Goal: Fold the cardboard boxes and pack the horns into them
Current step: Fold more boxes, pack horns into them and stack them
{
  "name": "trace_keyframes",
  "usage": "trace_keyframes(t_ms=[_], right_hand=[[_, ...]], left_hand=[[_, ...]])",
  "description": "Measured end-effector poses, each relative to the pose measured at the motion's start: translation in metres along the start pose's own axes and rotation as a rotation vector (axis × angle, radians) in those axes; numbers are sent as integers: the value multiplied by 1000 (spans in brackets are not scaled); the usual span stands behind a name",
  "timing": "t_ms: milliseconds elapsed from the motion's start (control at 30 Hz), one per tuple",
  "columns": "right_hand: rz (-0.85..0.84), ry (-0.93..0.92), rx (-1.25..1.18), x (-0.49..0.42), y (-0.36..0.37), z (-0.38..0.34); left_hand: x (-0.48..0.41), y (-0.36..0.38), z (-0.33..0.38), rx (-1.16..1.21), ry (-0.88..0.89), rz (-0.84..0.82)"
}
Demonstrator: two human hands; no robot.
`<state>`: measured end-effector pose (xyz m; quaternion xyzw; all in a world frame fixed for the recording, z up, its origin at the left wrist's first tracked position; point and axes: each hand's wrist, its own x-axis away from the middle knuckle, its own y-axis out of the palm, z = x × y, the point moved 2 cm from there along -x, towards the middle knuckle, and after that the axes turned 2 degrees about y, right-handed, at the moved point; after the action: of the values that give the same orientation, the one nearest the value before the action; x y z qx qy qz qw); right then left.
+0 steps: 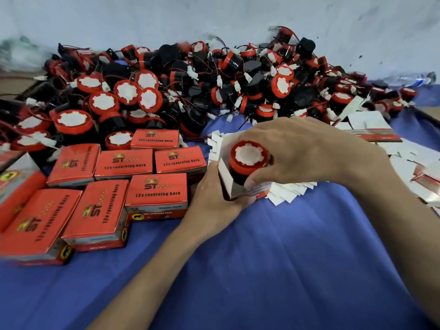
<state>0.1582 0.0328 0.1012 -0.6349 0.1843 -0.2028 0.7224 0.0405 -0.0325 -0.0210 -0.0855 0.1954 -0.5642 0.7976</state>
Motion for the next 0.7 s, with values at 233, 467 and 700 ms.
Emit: trace_keyframes(t_ms=[233,467,700], right_hand=[[-20,50,218,-12,34,-21],[-266,-34,141,-14,32,-16],[-360,-3,37,1,14,-9]], left_hand=[[1,0,-3,18,-1,45],[2,2,1,27,-18,34],[3,3,5,37,-37,28]])
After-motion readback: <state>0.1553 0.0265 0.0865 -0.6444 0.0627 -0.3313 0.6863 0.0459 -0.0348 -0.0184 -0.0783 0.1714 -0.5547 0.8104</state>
